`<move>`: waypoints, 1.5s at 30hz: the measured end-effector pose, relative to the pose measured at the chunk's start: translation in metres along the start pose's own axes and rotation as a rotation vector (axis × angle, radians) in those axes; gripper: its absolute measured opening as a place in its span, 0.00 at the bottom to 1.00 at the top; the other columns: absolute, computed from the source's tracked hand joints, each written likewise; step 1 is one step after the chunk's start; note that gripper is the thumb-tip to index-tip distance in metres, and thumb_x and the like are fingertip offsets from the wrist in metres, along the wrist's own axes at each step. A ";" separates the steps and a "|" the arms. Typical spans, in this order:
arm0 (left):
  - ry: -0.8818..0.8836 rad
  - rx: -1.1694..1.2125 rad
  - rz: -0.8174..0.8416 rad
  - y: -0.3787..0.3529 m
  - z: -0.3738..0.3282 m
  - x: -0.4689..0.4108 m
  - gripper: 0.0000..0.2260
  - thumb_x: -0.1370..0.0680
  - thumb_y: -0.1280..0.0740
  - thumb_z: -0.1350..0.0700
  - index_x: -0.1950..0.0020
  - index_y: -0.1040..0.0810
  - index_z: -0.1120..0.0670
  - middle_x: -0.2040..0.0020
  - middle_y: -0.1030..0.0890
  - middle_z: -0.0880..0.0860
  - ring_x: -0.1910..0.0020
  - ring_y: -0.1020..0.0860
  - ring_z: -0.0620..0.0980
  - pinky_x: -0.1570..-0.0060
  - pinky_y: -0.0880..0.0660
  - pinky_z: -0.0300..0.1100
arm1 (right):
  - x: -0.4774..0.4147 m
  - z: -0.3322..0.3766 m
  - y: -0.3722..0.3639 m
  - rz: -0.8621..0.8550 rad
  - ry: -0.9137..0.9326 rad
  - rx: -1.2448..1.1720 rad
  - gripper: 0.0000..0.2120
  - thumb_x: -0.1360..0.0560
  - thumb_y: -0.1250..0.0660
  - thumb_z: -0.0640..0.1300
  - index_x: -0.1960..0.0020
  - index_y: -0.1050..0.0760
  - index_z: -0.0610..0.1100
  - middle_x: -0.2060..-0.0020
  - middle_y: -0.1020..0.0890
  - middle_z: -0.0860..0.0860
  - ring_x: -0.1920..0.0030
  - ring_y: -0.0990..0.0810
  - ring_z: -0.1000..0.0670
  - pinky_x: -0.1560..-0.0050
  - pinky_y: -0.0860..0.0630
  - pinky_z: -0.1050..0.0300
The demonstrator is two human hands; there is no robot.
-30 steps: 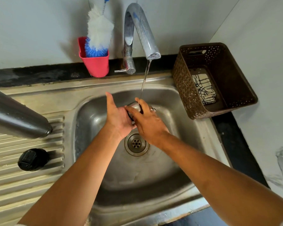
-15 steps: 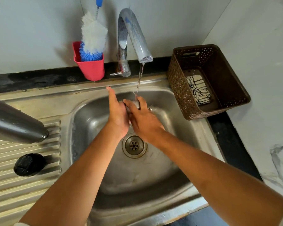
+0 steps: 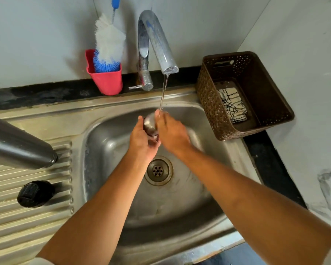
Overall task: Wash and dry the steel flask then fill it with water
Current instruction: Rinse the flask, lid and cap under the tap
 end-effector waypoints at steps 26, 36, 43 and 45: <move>-0.258 -0.442 0.184 0.011 -0.031 0.010 0.30 0.15 0.51 0.34 0.22 0.29 0.52 0.29 0.22 0.52 0.30 0.24 0.49 0.24 0.34 0.53 | 0.004 -0.040 -0.025 0.020 0.114 -0.132 0.30 0.30 0.20 0.44 0.33 0.30 0.49 0.42 0.19 0.51 0.44 0.19 0.50 0.46 0.20 0.56; -0.368 -0.406 0.159 -0.006 -0.054 0.017 0.19 0.13 0.41 0.46 0.24 0.29 0.51 0.30 0.21 0.51 0.32 0.22 0.49 0.29 0.29 0.51 | 0.003 -0.049 -0.027 0.019 0.060 -0.110 0.30 0.30 0.20 0.47 0.34 0.31 0.48 0.44 0.18 0.50 0.45 0.18 0.49 0.46 0.19 0.53; -0.495 -0.367 0.169 -0.030 -0.075 0.028 0.18 0.14 0.38 0.59 0.24 0.31 0.52 0.29 0.24 0.50 0.31 0.24 0.47 0.25 0.30 0.53 | 0.004 -0.044 -0.019 0.058 -0.014 -0.273 0.30 0.30 0.19 0.49 0.33 0.30 0.51 0.47 0.19 0.57 0.49 0.18 0.56 0.52 0.23 0.65; -0.587 -0.528 0.193 -0.039 -0.074 0.039 0.26 0.15 0.39 0.62 0.17 0.40 0.51 0.22 0.32 0.49 0.30 0.27 0.43 0.25 0.31 0.47 | 0.005 -0.040 -0.015 0.079 -0.015 -0.270 0.32 0.29 0.20 0.50 0.32 0.33 0.51 0.49 0.22 0.61 0.52 0.21 0.61 0.57 0.28 0.68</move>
Point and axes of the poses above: each hand's wrist, its own x-axis away from the middle knuckle, its own y-axis out of the back of the hand, z = x × y, the point moved 6 cm from there along -x, towards the middle knuckle
